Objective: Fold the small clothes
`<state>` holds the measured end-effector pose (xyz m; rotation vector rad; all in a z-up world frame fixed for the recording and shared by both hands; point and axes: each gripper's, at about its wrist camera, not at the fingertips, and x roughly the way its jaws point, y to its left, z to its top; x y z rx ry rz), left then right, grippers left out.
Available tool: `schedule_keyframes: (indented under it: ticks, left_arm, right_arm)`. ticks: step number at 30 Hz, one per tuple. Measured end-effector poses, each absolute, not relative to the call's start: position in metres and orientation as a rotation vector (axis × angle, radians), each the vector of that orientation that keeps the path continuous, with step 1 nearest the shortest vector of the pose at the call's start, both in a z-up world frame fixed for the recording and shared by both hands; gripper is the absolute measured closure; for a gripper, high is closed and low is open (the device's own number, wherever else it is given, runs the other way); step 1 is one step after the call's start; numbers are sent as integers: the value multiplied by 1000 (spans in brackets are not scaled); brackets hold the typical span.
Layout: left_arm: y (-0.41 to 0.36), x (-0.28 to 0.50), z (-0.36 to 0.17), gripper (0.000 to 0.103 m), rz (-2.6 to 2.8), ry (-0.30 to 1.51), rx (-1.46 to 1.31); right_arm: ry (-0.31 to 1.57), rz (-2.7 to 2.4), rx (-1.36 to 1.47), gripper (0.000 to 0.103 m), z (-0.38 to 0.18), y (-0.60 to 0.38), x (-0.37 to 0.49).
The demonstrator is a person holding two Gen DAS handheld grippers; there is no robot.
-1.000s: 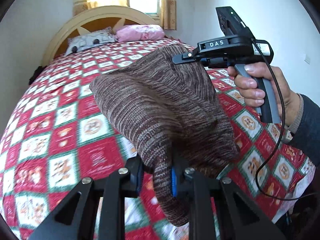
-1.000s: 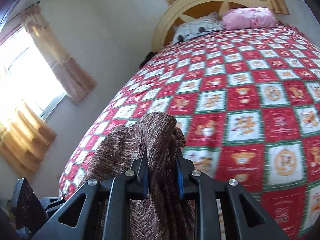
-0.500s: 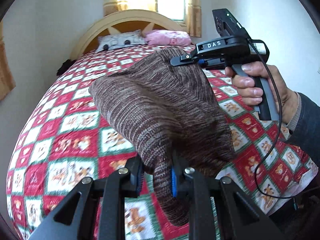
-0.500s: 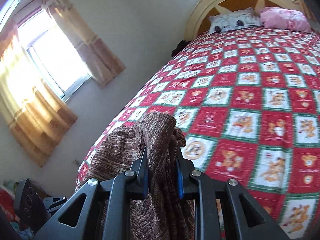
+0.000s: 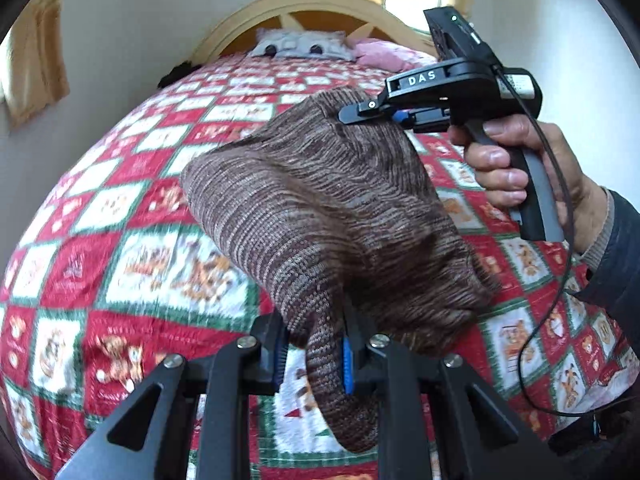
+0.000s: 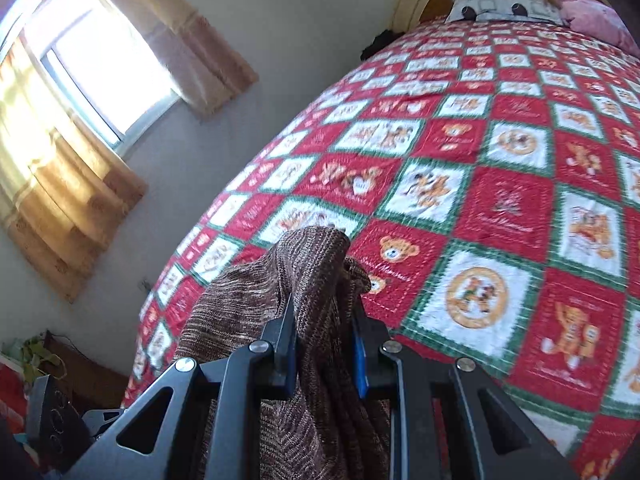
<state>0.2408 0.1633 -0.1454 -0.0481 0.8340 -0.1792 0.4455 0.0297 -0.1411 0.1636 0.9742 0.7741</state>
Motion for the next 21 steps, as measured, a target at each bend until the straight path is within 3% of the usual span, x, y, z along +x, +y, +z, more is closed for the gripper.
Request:
schedule_keyframes:
  ticks: [3,10,15,18,21]
  left_arm:
    - [170,243,-165,77,-164,872,-61]
    - [162,235,-164,56,-112,843,-9]
    - [166,220,-149,38,-67,775,-6]
    - [175,218,-138,30,-29,720,-42]
    - [186,229,-133,21,33,695,-73]
  right_arm:
    - [1001,751,151,80,-158,37,455]
    - [1009,691,226,70,-173,10,457]
    - [943,743,196,69,-146,-27,410]
    - [948,818,179,56,-137,-47,368]
    - [980,885,110,55,-141,-46,324]
